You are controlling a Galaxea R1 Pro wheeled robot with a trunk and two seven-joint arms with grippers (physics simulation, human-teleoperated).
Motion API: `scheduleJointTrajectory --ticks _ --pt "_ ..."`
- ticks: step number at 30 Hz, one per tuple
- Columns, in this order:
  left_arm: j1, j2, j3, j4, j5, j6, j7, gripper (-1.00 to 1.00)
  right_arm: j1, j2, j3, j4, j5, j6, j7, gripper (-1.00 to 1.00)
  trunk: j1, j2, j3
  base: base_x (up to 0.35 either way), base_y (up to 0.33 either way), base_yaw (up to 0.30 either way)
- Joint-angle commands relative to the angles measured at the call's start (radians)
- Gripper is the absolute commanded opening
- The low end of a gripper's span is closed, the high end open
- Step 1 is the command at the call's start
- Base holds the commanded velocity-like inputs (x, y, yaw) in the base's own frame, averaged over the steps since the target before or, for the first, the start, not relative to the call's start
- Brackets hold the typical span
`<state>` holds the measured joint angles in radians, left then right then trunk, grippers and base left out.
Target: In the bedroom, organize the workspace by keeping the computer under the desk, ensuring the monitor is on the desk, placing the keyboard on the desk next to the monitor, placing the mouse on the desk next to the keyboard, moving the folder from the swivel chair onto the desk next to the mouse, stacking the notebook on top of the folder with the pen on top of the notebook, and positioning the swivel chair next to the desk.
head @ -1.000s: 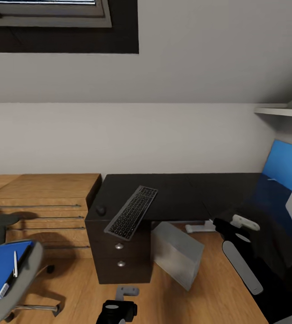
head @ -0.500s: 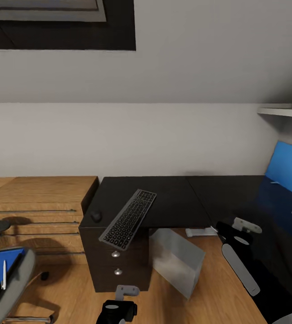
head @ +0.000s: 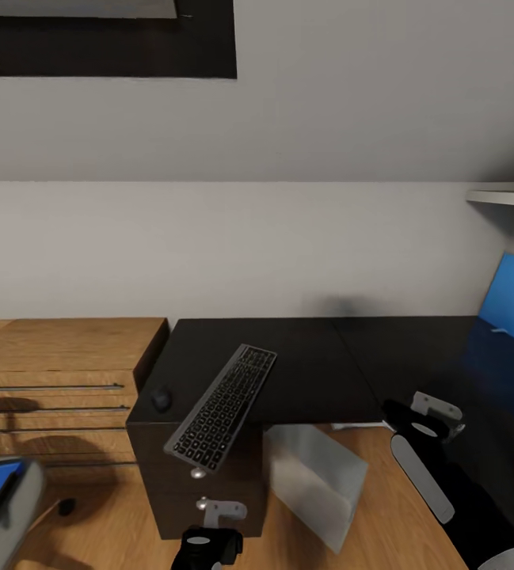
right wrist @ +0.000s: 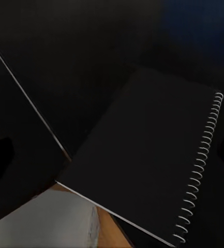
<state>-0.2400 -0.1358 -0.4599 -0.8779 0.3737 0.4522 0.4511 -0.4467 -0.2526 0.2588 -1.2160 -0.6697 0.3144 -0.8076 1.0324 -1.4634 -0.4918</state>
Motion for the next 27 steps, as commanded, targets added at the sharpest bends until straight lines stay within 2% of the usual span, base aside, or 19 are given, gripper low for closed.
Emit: scheduleJointTrajectory --ticks 1,10,17,27 --pt "-0.001 0.0 -0.005 -0.001 0.01 0.001 0.01 1.0 -0.001 -0.002 0.003 0.001 -0.004 0.003 -0.005 1.0 0.0 -0.001 -0.001 0.152 0.0 0.0" --pt "-0.001 -0.001 -0.01 0.013 0.01 -0.009 0.007 1.0 -0.003 -0.005 0.002 0.033 -0.004 -0.008 0.002 1.0 0.0 -0.001 -0.001 0.16 0.0 0.0" --pt "-0.001 -0.002 -0.012 0.023 0.01 -0.01 0.005 1.0 -0.009 -0.005 0.001 0.103 -0.004 -0.024 0.017 1.0 0.0 -0.001 -0.001 0.028 0.0 0.0" --pt "-0.001 -0.003 -0.013 0.025 0.011 -0.01 0.005 1.0 -0.014 -0.007 0.001 0.155 -0.004 -0.047 0.041 1.0 0.0 -0.001 -0.001 0.003 0.0 0.0"
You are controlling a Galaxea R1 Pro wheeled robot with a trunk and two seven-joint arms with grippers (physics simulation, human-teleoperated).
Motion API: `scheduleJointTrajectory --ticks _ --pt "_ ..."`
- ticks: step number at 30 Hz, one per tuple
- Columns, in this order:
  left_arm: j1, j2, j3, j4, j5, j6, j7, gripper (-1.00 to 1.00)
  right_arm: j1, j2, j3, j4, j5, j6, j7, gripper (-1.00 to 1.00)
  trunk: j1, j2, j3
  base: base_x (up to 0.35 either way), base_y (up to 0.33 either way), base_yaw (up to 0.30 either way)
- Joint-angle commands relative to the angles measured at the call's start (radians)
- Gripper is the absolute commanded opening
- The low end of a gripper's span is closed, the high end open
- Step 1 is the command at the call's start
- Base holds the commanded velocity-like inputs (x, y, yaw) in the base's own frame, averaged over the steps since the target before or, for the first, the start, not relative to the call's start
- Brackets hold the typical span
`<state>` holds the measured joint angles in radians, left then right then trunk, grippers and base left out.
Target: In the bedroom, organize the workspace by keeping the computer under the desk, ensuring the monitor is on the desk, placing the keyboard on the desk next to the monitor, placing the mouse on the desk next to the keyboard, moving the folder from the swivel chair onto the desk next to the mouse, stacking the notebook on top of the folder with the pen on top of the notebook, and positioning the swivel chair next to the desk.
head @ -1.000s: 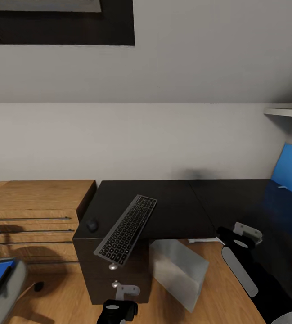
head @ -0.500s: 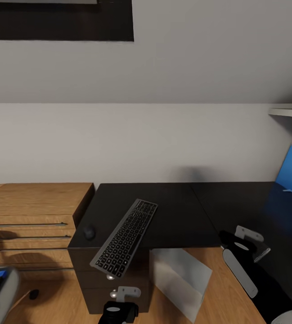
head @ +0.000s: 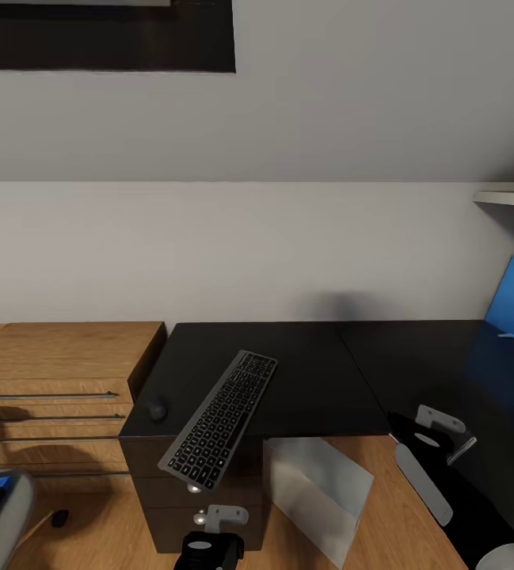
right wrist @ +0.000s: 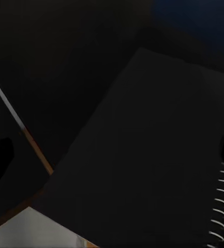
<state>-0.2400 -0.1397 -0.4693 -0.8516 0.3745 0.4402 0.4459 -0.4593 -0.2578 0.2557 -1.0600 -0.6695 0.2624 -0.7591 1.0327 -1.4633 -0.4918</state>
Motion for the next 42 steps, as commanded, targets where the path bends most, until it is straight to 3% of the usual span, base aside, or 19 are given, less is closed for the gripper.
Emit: scheduleJointTrajectory --ticks 1,3,4,7,14,15,16,22,23,27,42 --pt "-0.001 0.001 -0.004 -0.001 0.011 0.002 0.01 1.0 -0.003 -0.002 0.004 0.006 -0.004 0.005 -0.006 1.0 0.0 -0.001 -0.001 0.0 0.0 0.0" --pt "-0.001 0.001 -0.004 -0.001 0.011 0.003 0.01 1.0 -0.008 -0.003 0.004 0.024 -0.004 0.001 -0.005 1.0 0.0 -0.001 -0.001 0.0 0.0 0.0" --pt "-0.001 0.0 -0.009 0.013 0.01 0.002 0.009 1.0 -0.045 -0.004 0.004 0.107 -0.004 -0.038 -0.004 1.0 0.0 -0.001 -0.001 0.0 0.0 0.0" --pt "-0.001 -0.007 -0.013 0.042 0.009 -0.022 0.008 1.0 -0.082 -0.004 0.004 0.189 -0.004 -0.076 -0.003 1.0 0.0 -0.001 -0.001 0.0 0.0 0.0" --pt "-0.001 -0.019 -0.048 0.116 0.01 -0.072 0.008 1.0 -0.093 -0.004 0.004 0.211 -0.004 -0.086 0.027 1.0 0.0 -0.001 -0.001 0.0 0.0 0.0" --pt "-0.001 -0.032 -0.069 0.311 0.01 -0.264 0.004 1.0 -0.094 -0.005 0.004 0.213 -0.004 -0.087 0.038 1.0 0.0 -0.001 -0.001 0.0 0.0 0.0" --pt "-0.001 -0.035 -0.074 0.346 0.01 -0.309 0.002 1.0 -0.094 -0.005 0.004 0.213 -0.004 -0.087 0.039 1.0 0.0 -0.001 -0.001 0.0 0.0 0.0" --pt "-0.002 -0.035 -0.088 0.446 0.01 -0.395 -0.002 1.0 -0.094 -0.006 -0.004 0.213 -0.005 -0.087 0.04 1.0 0.0 -0.001 -0.001 0.0 0.0 0.0" --pt "-0.002 -0.035 -0.088 0.471 0.01 -0.428 -0.002 1.0 -0.094 -0.01 -0.041 0.213 -0.007 -0.084 0.041 1.0 0.0 -0.001 -0.001 0.0 0.0 0.0" --pt "-0.002 -0.035 -0.089 0.505 0.009 -0.517 -0.001 1.0 -0.094 -0.013 -0.111 0.213 -0.01 -0.08 0.042 1.0 0.0 -0.001 -0.001 0.069 0.0 0.0" --pt "-0.002 -0.035 -0.09 0.511 0.009 -0.528 -0.001 1.0 -0.095 -0.028 -0.123 0.216 -0.012 -0.067 0.041 1.0 0.0 -0.001 -0.001 0.083 0.0 0.0"
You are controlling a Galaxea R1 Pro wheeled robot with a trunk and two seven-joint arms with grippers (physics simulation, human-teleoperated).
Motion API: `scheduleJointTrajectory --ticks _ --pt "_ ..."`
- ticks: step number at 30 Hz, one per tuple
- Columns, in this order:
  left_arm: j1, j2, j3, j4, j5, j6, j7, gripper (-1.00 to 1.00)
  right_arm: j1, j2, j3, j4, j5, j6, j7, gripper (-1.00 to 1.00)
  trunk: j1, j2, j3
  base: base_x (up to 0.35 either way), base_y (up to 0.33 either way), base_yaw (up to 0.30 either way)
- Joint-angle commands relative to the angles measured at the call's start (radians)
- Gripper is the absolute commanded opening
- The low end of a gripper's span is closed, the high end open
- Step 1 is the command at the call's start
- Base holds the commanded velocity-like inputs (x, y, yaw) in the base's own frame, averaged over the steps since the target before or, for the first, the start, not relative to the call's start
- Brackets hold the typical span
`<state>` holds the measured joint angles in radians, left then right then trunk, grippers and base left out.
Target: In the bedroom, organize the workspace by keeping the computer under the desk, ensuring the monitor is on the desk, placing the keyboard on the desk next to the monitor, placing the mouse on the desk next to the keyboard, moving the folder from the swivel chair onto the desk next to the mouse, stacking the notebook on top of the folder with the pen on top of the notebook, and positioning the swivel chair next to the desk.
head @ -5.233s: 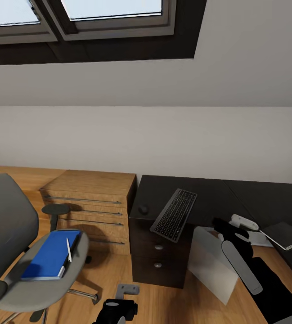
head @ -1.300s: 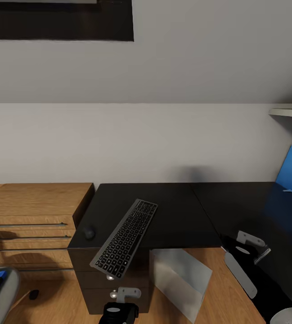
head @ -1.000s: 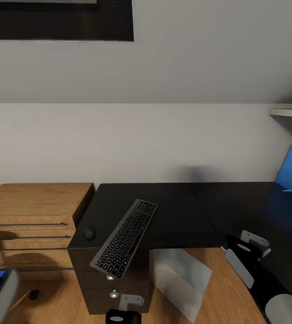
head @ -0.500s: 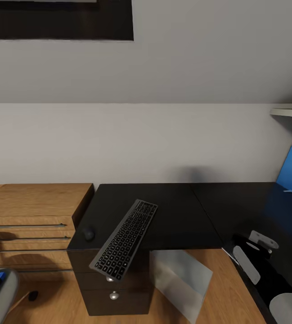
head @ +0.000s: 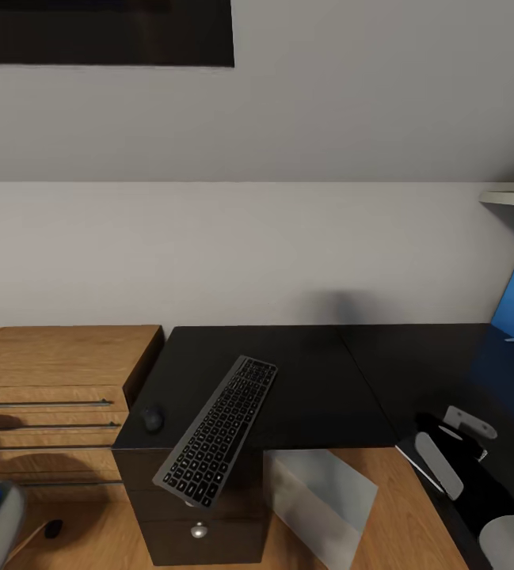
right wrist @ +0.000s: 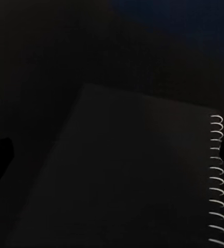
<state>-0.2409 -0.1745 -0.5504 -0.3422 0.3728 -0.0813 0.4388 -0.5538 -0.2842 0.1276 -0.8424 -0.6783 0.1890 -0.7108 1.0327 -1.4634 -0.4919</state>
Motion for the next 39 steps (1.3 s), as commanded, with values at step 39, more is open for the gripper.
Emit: scheduleJointTrajectory --ticks 39 --pt "-0.002 0.0 -0.007 -0.004 0.016 -0.01 0.013 1.0 -0.111 -0.025 -0.095 0.198 -0.002 0.018 0.087 1.0 0.053 -0.098 -0.045 0.0 0.0 0.0"
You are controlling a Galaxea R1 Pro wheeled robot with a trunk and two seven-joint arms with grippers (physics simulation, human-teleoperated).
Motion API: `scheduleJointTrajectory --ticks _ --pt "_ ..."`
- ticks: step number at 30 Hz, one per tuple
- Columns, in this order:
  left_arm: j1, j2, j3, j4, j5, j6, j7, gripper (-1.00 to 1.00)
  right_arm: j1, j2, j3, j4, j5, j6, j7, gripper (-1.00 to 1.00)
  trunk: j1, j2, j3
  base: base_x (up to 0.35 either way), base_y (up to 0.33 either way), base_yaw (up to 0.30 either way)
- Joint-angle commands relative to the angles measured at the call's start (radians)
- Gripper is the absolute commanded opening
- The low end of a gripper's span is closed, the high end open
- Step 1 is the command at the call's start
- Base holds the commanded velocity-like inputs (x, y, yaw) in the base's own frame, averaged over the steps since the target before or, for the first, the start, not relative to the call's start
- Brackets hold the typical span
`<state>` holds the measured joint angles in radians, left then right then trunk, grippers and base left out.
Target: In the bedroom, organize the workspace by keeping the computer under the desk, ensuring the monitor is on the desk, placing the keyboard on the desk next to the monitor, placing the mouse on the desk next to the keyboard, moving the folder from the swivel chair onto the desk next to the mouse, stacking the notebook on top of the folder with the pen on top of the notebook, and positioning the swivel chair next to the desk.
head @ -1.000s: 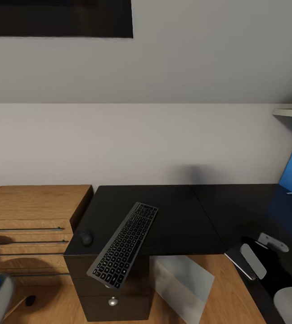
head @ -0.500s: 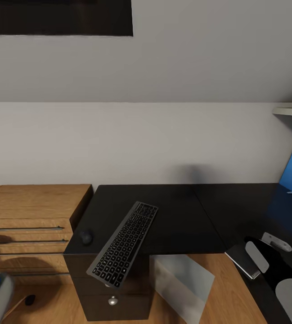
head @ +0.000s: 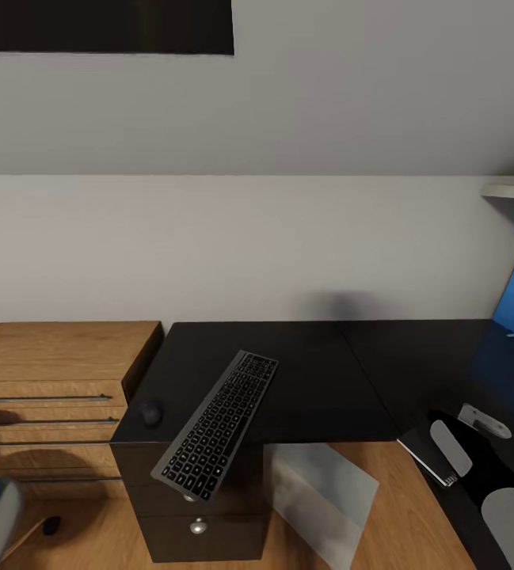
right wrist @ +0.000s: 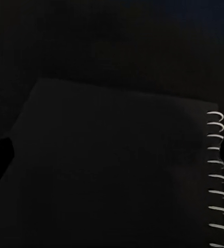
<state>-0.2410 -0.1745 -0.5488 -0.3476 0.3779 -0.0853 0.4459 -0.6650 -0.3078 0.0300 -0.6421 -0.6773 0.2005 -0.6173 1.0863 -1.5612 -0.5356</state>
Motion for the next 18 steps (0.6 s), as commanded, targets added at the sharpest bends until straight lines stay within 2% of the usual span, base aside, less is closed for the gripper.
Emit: scheduleJointTrajectory --ticks 1,8,18 --pt "-0.001 0.0 -0.008 0.001 0.011 -0.006 0.006 1.0 0.0 -0.001 0.003 -0.008 -0.003 0.006 -0.006 1.0 0.0 -0.001 -0.001 0.0 0.0 0.0" --pt "-0.001 0.0 -0.009 0.001 0.012 -0.007 0.004 1.0 -0.002 0.008 0.023 -0.032 -0.004 0.005 -0.008 1.0 0.0 -0.001 -0.001 0.0 0.0 0.0" --pt "-0.001 0.0 -0.01 0.001 0.012 -0.007 0.003 1.0 -0.002 0.008 0.024 -0.048 -0.004 0.005 -0.01 1.0 0.0 -0.001 -0.001 0.0 0.0 0.0"
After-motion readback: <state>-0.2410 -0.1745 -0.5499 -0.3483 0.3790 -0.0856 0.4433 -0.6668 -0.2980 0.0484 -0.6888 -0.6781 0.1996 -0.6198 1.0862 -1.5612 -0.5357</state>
